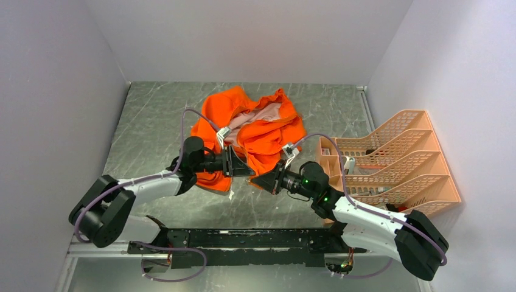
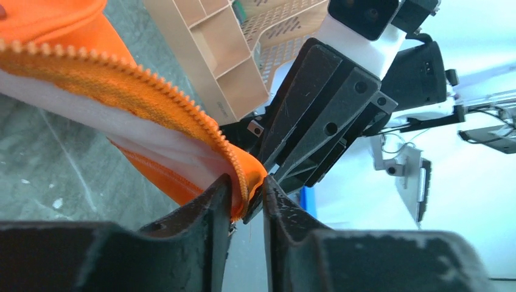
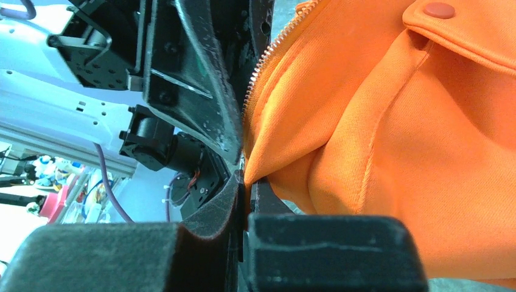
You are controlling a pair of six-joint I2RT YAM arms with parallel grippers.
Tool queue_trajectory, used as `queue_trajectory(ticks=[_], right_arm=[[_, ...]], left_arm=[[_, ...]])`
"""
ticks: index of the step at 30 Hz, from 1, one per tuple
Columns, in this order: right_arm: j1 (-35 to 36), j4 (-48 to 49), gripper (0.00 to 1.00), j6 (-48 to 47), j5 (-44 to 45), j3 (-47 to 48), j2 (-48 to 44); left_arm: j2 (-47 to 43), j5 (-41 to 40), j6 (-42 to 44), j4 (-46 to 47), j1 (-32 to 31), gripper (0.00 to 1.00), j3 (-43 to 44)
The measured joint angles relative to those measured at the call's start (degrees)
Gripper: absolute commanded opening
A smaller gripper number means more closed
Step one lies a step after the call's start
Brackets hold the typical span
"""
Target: Zip up the jacket
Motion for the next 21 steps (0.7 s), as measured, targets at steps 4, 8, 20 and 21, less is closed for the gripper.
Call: queue_trajectory(ticks=[4,8,20,21], right_arm=[[0.0,0.1,0.0,-0.3,0.3,0.0,0.0],[0.0,0.2,0.0,-1.9,0.5,0.7,0.0],[-1.6,14.3,0.0,-23.8,8.8,7.6,1.9],[-1.9,17.8,0.0,-27.0,6.8,7.8,2.4]], left_arm=[[-4.0,-2.4,4.1,-7.0,-0.1,0.45,1.8],[-8.7,-6.6,8.6,-15.5,-0.1,0.51,3.7],[-27.1,-31.6,22.4,-44.8,-0.1,0.53,13.2],[-28.2,-33.3,23.0,-46.3,-0.1,0.54,13.8]])
